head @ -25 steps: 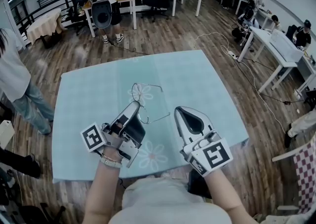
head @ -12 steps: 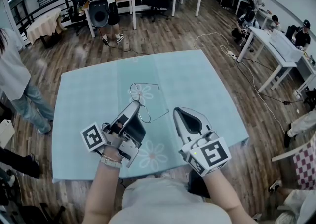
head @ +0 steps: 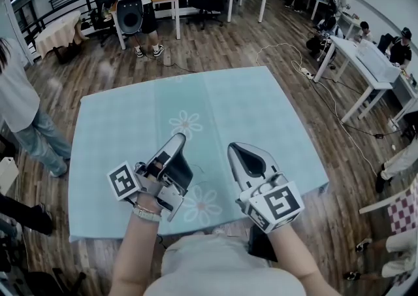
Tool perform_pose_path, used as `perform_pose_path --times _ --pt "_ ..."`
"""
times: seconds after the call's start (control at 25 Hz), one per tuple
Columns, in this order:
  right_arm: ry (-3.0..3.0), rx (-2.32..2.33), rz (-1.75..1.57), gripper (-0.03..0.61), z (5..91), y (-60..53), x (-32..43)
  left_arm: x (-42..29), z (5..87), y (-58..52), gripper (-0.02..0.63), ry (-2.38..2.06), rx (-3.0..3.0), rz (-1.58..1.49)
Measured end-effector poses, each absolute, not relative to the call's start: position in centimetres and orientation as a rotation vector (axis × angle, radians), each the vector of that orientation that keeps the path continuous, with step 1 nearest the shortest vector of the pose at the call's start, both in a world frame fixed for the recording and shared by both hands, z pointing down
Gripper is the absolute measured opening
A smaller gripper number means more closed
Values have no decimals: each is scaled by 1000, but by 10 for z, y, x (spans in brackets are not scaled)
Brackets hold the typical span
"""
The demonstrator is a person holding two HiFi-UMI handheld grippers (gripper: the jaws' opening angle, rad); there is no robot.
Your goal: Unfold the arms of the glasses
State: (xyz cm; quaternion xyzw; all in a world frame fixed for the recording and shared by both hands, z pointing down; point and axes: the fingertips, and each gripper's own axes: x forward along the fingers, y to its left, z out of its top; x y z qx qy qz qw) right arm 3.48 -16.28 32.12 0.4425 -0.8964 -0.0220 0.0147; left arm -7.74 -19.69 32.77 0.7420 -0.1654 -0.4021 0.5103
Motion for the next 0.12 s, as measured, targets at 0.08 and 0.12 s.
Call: perform_pose_path --times 0.08,0.12 --pt "-2788 1374 -62 8 322 -165 35 -77 329 -199 5 -400 1783 -967" --pt "-2787 1373 -58 8 322 -167 35 -76 329 -200 5 -401 1781 -966"
